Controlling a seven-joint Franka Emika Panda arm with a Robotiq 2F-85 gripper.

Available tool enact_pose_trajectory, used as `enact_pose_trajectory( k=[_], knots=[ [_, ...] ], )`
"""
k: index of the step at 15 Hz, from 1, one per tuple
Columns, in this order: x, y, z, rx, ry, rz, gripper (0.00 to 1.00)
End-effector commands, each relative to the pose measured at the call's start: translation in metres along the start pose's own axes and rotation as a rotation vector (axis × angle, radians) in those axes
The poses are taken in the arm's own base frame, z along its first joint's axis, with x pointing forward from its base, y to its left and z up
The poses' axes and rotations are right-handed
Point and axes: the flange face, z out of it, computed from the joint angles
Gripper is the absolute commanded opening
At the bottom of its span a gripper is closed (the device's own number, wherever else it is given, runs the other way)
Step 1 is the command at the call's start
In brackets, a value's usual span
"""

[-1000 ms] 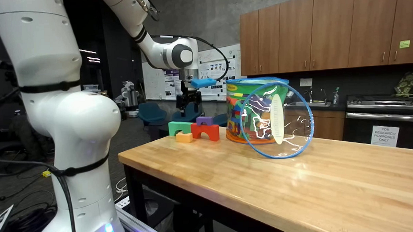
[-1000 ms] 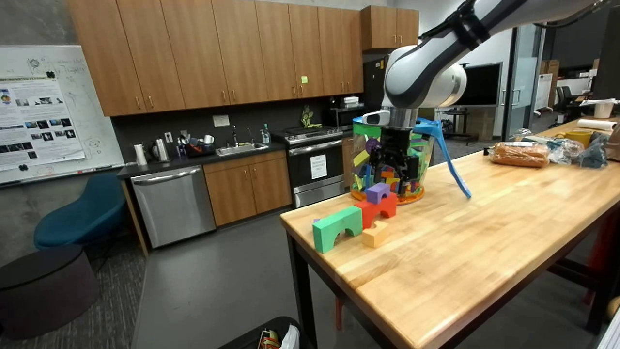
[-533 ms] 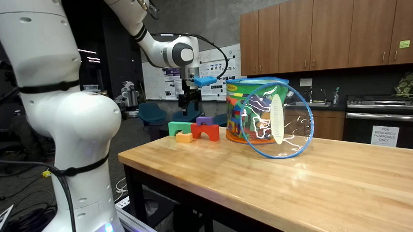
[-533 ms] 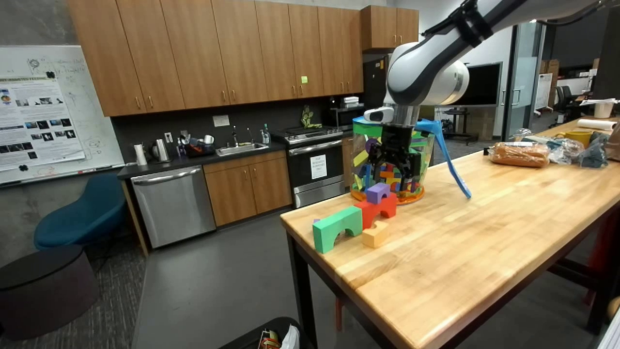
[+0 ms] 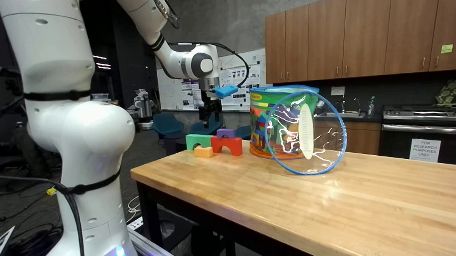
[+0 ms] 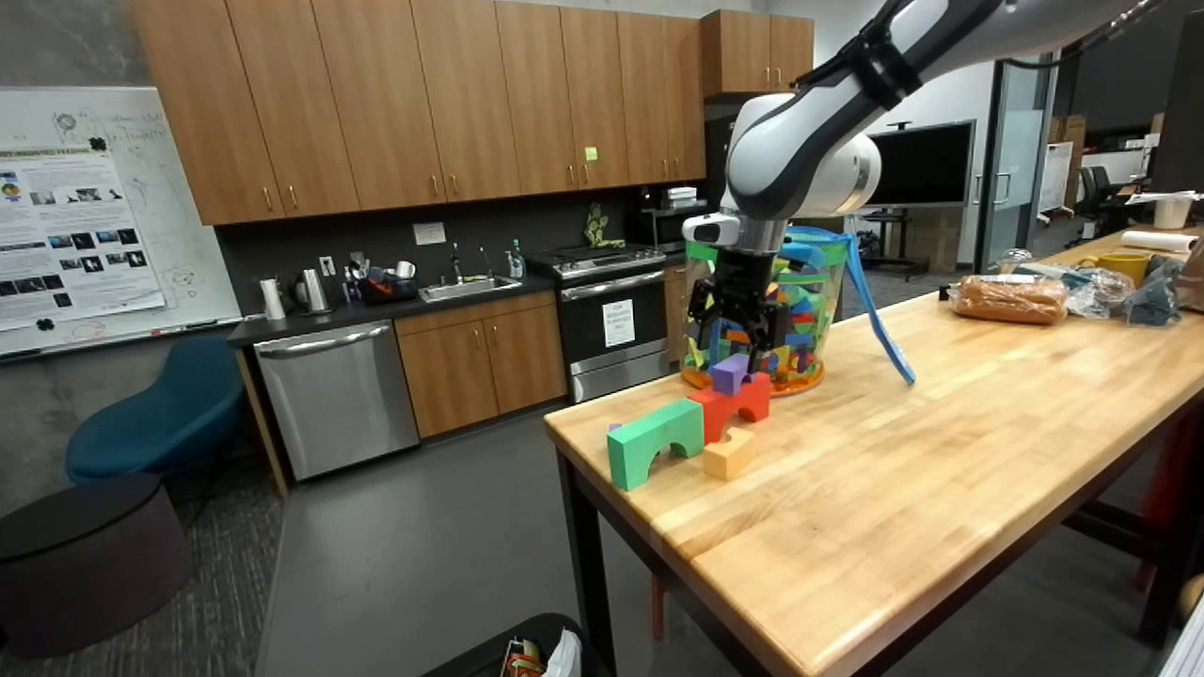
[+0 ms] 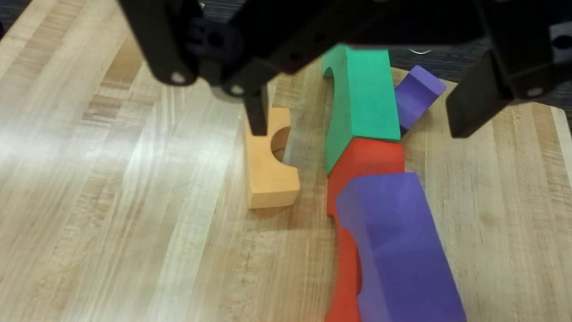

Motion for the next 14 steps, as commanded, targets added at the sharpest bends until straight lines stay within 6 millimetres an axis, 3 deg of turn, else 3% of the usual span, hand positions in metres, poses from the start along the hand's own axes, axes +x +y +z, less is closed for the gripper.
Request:
enact_pose_trajectory(
  k=[1, 9, 10, 11, 14],
  knots=[
    [-0.001, 0.021, 0.007, -0.004, -0.039, -0.054, 1.00],
    [-0.026, 0.039, 0.019, 0.017, -0.141, -0.108, 1.00],
    [-0.028, 0.041, 0.021, 0.022, -0.147, -0.105, 0.75],
    [-0.030, 0.042, 0.023, 0.025, -0.152, -0.106, 0.74],
    [-0.033, 0.043, 0.025, 0.034, -0.155, -0.103, 0.52]
  ],
)
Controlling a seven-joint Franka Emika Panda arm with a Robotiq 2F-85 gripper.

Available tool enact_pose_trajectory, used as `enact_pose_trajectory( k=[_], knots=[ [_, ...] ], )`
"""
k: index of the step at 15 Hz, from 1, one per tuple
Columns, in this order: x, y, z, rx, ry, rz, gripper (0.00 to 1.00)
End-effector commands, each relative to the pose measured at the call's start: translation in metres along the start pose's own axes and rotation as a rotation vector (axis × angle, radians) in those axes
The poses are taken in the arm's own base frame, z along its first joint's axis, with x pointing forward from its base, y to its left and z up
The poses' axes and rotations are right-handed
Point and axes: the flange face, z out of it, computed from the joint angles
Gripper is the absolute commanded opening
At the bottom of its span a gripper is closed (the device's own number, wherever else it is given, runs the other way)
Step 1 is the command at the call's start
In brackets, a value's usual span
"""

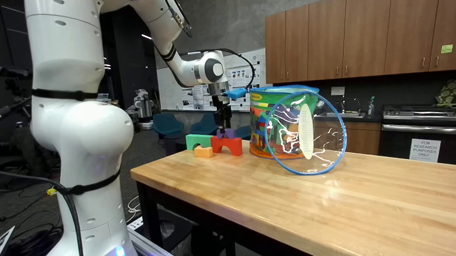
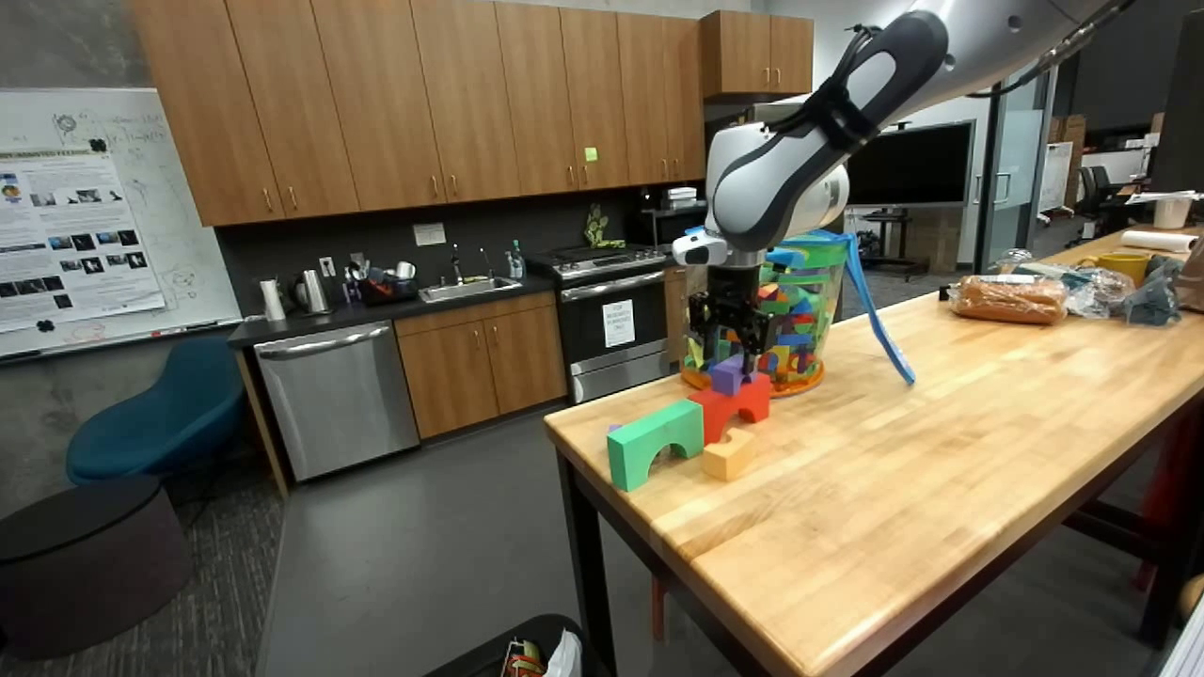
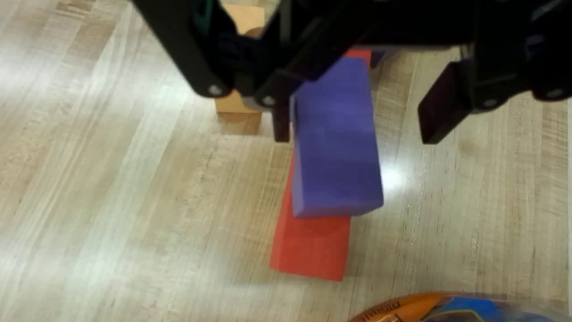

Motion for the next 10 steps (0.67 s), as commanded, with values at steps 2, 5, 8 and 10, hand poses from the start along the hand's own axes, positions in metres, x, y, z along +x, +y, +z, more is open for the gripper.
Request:
enact_pose_trajectory(
  k=[2, 5, 8, 10],
  knots=[
    [-0.007, 0.006, -0.003, -0.003, -0.012, 0.008, 0.34],
    [-0.006, 0.003, -0.012, -0.009, -0.005, 0.036, 0.16],
    [-0.002, -0.004, -0.022, -0.019, 0.004, 0.069, 0.16],
    [0.005, -0.008, -0.026, -0.029, 0.024, 0.096, 0.16]
  ],
)
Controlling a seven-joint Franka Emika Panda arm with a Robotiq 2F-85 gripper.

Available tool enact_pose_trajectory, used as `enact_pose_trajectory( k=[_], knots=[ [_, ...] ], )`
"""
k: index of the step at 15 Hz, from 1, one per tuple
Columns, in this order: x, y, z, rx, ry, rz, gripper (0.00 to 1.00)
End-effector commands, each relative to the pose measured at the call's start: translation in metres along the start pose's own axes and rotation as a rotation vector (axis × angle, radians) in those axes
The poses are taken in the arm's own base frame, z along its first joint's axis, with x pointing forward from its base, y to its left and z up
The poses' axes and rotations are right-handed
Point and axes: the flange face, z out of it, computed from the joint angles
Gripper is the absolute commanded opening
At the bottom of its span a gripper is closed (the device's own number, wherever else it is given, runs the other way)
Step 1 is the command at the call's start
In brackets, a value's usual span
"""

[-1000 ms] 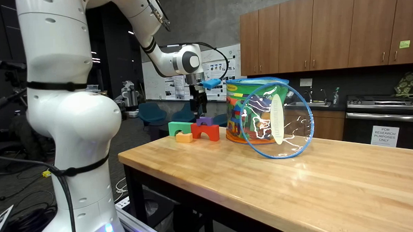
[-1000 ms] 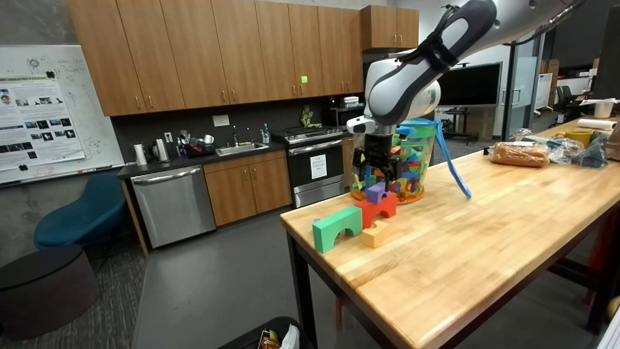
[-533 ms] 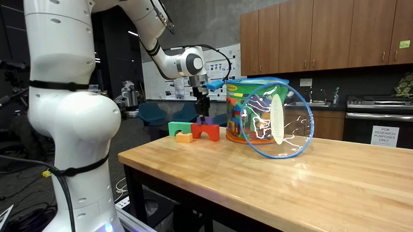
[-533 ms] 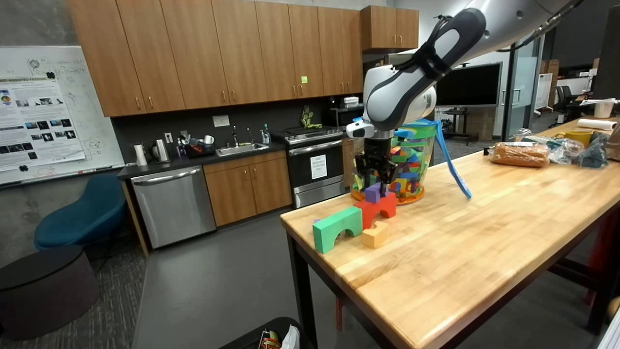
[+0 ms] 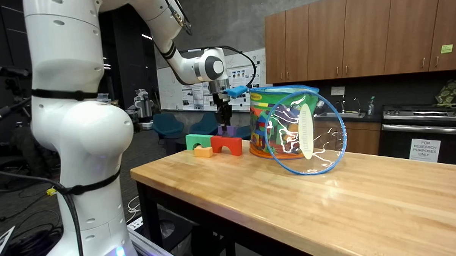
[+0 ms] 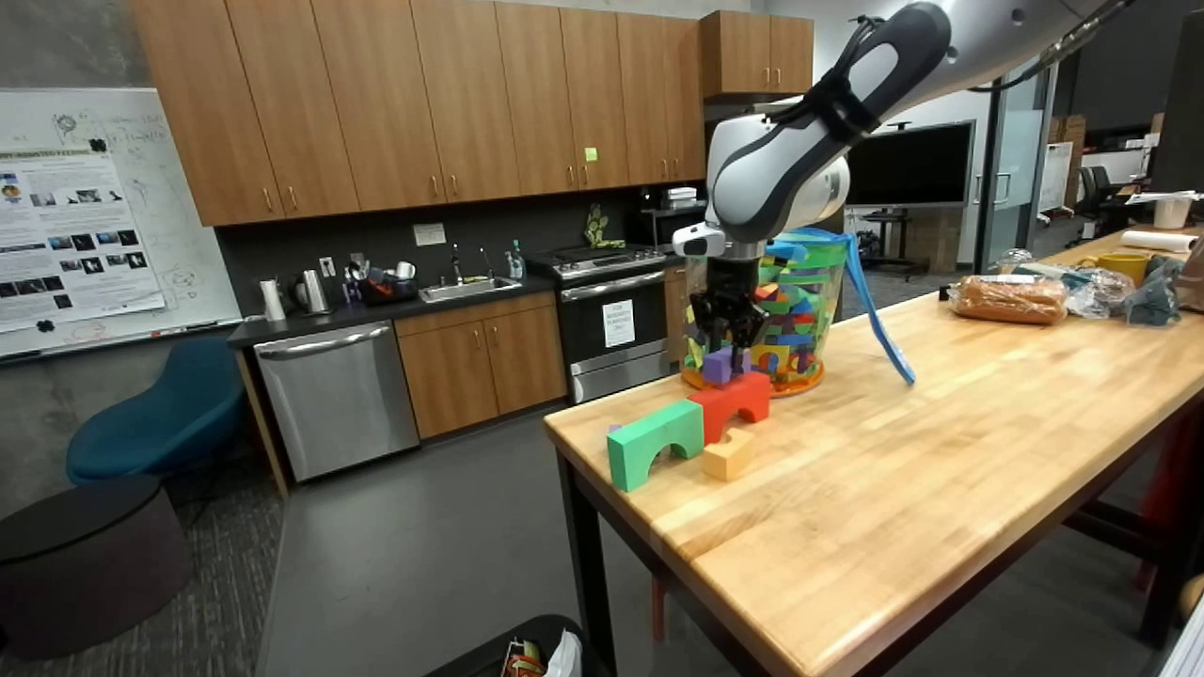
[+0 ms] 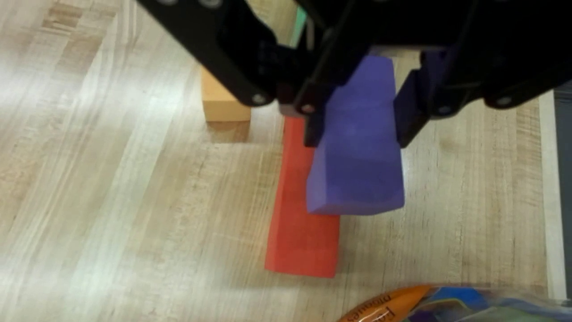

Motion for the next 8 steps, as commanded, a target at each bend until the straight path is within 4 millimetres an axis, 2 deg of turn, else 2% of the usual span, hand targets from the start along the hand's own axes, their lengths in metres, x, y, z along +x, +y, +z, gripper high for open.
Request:
enact_pose_trajectory(
  k=[1, 8],
  knots=[
    [0.012, -0.013, -0.017, -0.015, 0.032, 0.056, 0.16],
    [0.061, -0.032, -0.016, -0.032, 0.098, 0.102, 0.16]
  ],
)
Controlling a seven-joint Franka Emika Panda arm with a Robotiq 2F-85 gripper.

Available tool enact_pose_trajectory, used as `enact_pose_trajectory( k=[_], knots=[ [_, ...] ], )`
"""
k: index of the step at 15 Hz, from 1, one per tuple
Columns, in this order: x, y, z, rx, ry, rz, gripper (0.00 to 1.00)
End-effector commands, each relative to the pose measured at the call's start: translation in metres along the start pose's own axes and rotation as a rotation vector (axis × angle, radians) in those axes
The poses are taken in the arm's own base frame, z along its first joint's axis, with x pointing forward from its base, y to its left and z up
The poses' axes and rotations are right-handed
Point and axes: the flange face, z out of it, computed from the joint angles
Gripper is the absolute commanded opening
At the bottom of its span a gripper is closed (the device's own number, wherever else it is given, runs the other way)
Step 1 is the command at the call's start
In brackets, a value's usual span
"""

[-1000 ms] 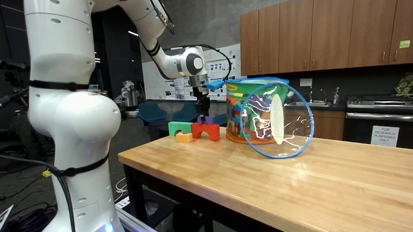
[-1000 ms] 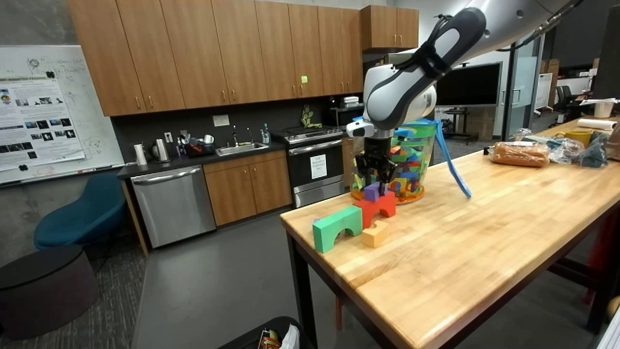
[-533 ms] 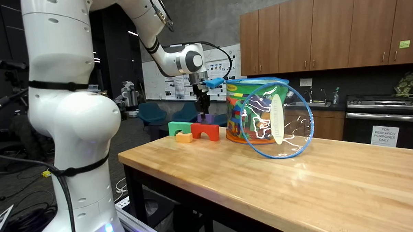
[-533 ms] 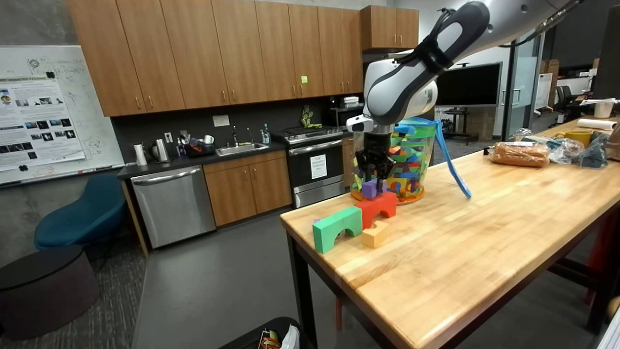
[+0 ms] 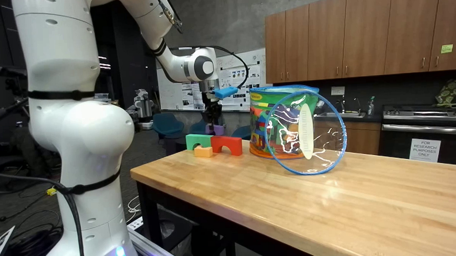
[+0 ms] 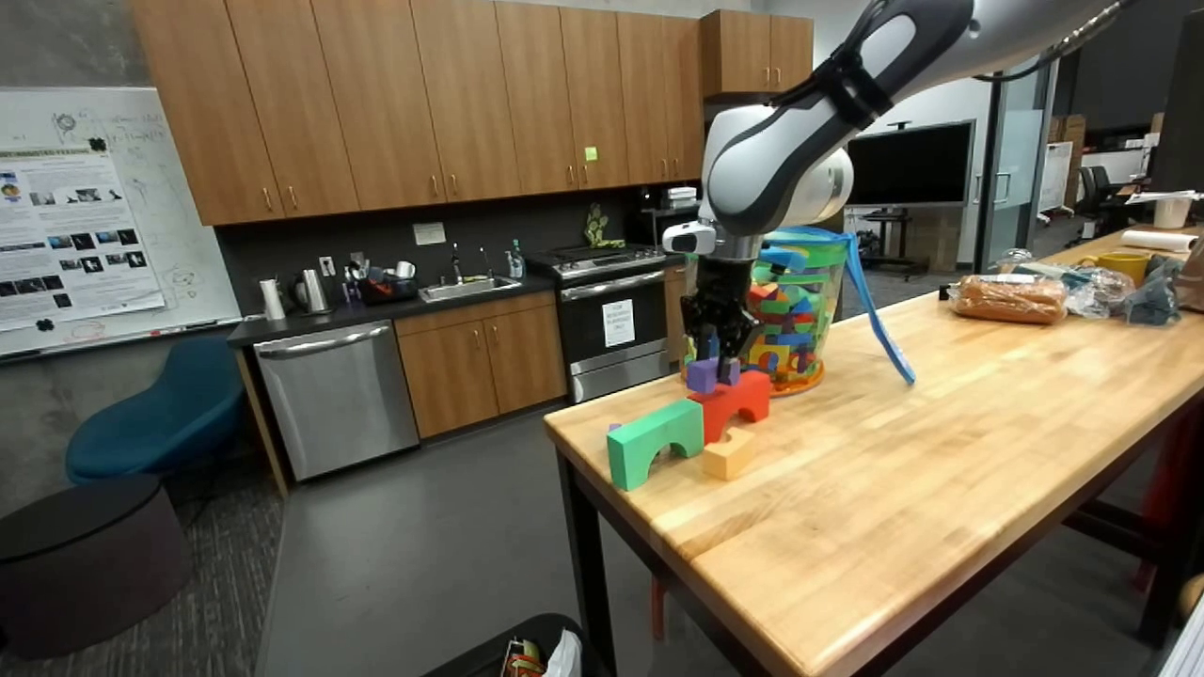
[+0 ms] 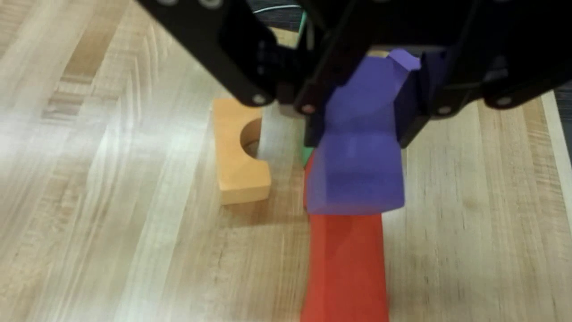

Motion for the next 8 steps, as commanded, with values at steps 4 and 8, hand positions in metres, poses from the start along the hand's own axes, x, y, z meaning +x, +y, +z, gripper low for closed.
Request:
enact_pose_trajectory(
  k=[4, 8],
  knots=[
    [0.052, -0.025, -0.006, -0.073, 0.029, -0.021, 0.16],
    [0.087, -0.036, -0.007, -0.096, 0.031, -0.074, 0.16]
  ],
)
